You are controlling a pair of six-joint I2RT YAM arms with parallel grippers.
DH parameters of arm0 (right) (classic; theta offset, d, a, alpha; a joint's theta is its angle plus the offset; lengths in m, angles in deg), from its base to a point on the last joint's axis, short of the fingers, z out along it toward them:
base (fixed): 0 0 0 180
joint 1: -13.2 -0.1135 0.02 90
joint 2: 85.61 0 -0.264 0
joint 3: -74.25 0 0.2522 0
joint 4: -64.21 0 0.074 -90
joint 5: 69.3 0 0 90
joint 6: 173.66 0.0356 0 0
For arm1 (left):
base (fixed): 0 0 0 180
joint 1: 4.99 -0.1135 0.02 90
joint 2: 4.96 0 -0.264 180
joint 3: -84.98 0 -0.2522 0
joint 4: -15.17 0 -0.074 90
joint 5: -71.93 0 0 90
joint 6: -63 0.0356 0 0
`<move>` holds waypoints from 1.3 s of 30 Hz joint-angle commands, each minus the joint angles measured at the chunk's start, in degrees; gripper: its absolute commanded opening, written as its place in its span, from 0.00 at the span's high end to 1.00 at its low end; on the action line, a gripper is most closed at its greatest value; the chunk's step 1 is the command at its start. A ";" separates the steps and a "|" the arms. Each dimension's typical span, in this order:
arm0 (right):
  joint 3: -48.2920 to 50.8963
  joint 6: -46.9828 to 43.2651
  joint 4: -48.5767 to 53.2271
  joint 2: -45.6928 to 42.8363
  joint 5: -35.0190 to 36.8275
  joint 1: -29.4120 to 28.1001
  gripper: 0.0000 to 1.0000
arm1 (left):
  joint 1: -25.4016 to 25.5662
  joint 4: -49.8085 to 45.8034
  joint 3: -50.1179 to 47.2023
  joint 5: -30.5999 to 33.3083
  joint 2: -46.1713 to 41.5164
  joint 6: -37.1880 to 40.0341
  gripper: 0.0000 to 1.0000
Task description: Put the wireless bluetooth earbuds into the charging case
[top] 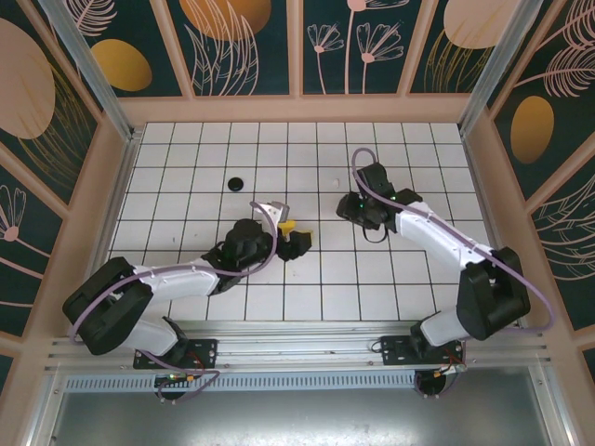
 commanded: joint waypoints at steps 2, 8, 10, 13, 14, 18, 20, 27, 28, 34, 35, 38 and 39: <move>-5.80 5.32 1.65 -3.96 -1.52 -3.47 0.68 | 4.69 17.23 -0.46 4.85 0.17 5.73 0.28; -8.52 9.69 -0.23 -7.10 -3.52 -7.25 0.68 | 5.69 24.72 3.48 4.89 6.00 4.77 0.28; -8.86 10.68 -0.69 -7.83 -4.30 -7.96 0.68 | 5.59 25.90 4.34 6.62 7.37 4.18 0.29; -8.76 11.79 -1.22 -9.03 -5.14 -8.67 0.68 | 5.55 27.98 4.72 9.92 8.86 2.98 0.30; -8.58 12.22 -1.54 -9.48 -5.46 -8.74 0.68 | 5.54 29.31 4.69 10.10 9.50 2.88 0.30; -7.35 13.34 -2.19 -11.06 -6.21 -8.95 0.67 | 5.60 30.36 6.41 8.87 11.54 2.89 0.34; -6.91 13.52 -2.28 -11.50 -6.39 -8.95 0.67 | 5.56 31.19 7.10 8.29 12.39 2.84 0.37; -5.85 13.48 -1.81 -12.25 -6.51 -8.91 0.67 | 5.45 33.36 8.21 8.26 13.60 2.38 0.48; -5.66 13.43 -1.75 -12.36 -6.44 -8.95 0.67 | 5.46 33.83 8.06 8.06 13.56 2.03 0.48; -5.01 13.51 -2.08 -12.69 -6.85 -8.95 0.67 | 4.70 35.51 7.99 6.77 14.12 -0.05 0.45; -5.06 13.52 -2.19 -12.63 -7.07 -8.94 0.67 | 4.53 35.43 8.27 6.32 14.29 -0.22 0.45; -5.24 13.75 -2.53 -12.36 -8.03 -8.95 0.67 | 4.30 34.73 9.34 5.23 15.09 -0.68 0.45; -5.28 13.78 -2.63 -12.32 -8.36 -9.04 0.67 | 4.15 34.87 9.44 5.24 15.40 -0.76 0.45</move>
